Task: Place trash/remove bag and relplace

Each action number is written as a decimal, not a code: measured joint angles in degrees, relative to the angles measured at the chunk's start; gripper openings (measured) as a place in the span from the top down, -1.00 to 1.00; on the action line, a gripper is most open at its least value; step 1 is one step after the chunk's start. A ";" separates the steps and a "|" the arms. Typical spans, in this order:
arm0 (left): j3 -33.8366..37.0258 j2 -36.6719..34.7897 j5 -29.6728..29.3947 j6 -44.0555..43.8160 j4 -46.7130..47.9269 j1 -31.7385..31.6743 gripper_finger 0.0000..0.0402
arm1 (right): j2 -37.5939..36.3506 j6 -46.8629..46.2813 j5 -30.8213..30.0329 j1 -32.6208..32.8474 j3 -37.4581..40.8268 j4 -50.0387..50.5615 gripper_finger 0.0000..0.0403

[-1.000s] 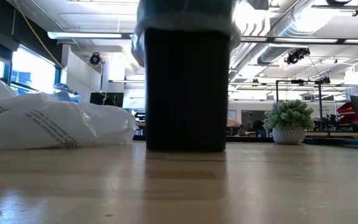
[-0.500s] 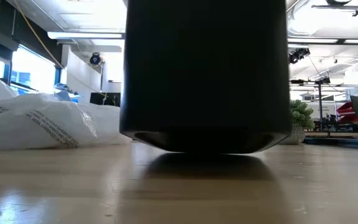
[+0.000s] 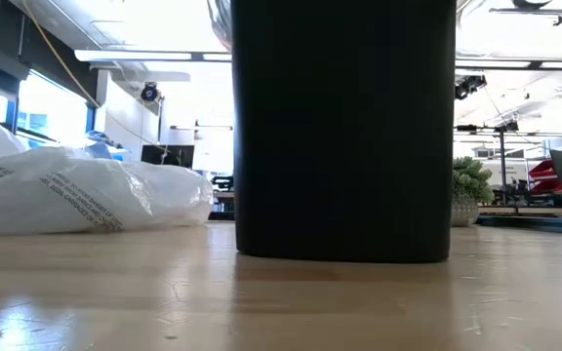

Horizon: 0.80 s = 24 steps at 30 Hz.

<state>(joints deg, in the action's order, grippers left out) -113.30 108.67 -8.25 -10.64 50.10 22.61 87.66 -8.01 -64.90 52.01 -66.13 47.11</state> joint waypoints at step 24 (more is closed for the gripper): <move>0.00 0.29 -2.95 -0.20 -0.14 -0.09 0.95 | 6.78 8.50 -3.59 0.83 -14.48 0.21 0.97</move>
<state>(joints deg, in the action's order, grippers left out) -113.30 108.97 -11.20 -10.83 49.96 22.52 94.43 0.50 -68.49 52.84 -80.61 47.32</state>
